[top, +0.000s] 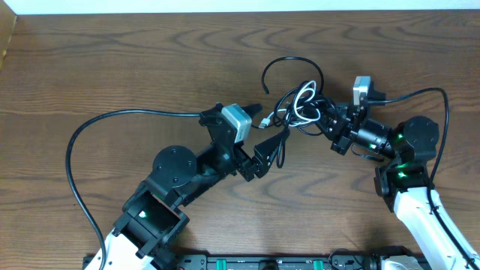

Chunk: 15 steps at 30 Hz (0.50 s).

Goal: Untangle cables

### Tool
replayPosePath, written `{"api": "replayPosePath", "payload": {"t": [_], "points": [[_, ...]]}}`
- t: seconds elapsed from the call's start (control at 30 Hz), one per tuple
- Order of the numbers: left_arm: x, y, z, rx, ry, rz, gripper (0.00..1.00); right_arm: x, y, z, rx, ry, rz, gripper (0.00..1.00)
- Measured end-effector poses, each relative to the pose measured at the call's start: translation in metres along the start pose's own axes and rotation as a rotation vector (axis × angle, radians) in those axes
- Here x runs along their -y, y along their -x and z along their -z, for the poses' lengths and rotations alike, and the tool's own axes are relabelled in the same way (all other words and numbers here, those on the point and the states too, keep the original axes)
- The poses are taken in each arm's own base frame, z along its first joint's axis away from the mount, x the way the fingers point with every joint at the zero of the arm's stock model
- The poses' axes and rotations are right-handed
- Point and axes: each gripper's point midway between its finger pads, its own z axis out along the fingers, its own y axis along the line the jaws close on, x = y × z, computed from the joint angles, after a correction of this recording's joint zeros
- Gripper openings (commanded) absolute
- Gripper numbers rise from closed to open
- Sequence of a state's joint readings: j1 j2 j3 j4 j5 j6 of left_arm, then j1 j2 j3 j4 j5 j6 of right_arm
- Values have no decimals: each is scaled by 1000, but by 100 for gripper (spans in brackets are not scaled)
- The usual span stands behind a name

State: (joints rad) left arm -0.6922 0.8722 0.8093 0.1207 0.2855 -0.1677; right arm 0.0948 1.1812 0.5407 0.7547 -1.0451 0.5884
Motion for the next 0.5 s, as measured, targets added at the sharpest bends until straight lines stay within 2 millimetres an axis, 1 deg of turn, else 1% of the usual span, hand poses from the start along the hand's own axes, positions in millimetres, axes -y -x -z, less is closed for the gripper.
{"api": "replayPosePath", "payload": {"t": [0.07, 0.13, 0.17, 0.2, 0.23, 0.37, 0.47, 0.5], "points": [[-3, -5, 0, -19, 13, -7, 72, -1, 1, 1, 0, 7, 8, 4], [-8, -9, 1, -36, 41, -7, 72, -5, 4, 2, 4, 27, 33, 9], [-10, -10, 1, -39, 55, -9, 74, -11, 6, 3, 7, 53, 68, 13], [-13, -11, 1, -42, 71, -8, 76, -13, 7, 3, 7, 64, 79, 14], [-16, -12, 1, -44, 87, -8, 78, -21, 9, 3, 10, 94, 116, 15], [-23, -12, 1, -42, 124, -30, 84, -38, 9, 6, -5, 175, 195, 17], [-25, -12, 1, -43, 138, -41, 84, -40, 7, 7, -16, 188, 195, 14], [-26, -13, 0, -46, 140, -45, 84, -41, 7, 7, -18, 190, 193, 12]]}}
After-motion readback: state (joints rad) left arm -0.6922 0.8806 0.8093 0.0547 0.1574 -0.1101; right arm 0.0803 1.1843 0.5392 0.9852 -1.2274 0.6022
